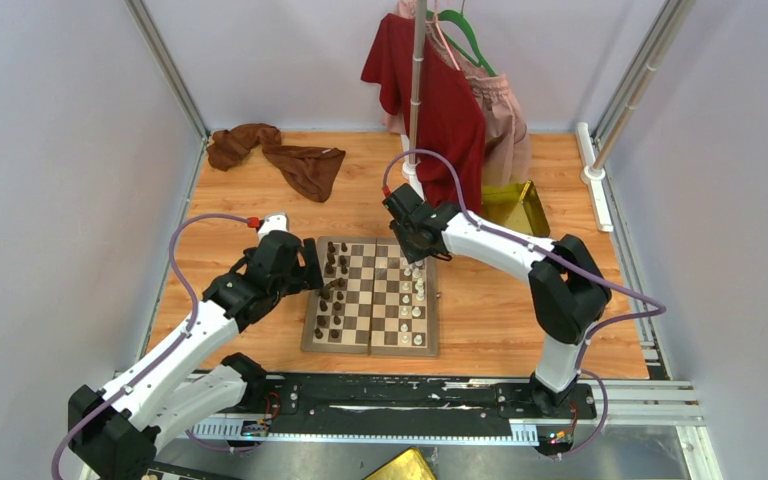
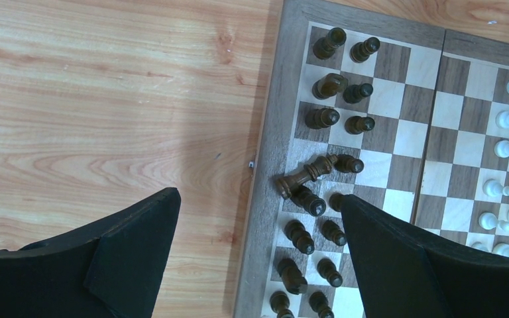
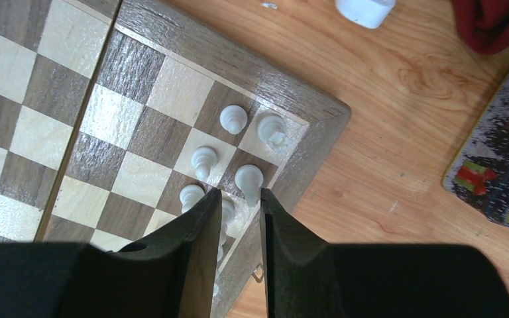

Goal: Set up the chess pieces on the board
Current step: Place the chess piece on the chessboard, then pick up the chess piece from the storage box.

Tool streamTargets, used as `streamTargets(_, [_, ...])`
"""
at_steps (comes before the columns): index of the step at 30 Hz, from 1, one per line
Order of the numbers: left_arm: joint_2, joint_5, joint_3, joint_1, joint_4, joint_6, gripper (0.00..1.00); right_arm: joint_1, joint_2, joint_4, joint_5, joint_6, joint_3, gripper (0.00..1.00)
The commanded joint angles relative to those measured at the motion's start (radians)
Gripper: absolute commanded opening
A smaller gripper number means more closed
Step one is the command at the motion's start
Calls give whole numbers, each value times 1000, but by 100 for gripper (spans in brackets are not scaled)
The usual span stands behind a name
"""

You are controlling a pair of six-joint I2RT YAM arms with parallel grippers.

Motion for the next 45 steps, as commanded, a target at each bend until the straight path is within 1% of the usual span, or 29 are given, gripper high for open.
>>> streamTargets(1, [-16,10,6,9,24,-10,100,17,-81,-47,57,-19,49,32])
streamTargets(7, [-2,25,6,8,44,-17,100,15,-173,-86,153,-16,73,34])
streamTargets(12, [16,33,10,8,57,-14,100,-17,-275,-93,273,23,14,37])
streamTargets(16, [32,37,13,9,70,-12,100,-93,-343,-93,317,67,-62,38])
streamTargets(23, [76,47,20,9,86,-6,100,-258,-397,-61,313,111,-167,39])
streamTargets(26, [85,44,20,9,90,-2,100,-321,-384,-43,299,117,-185,40])
streamTargets(32, [102,37,25,8,89,6,100,-415,-300,10,271,134,-186,42])
streamTargets(45, [105,11,36,10,70,27,100,-534,-103,74,193,115,-123,42])
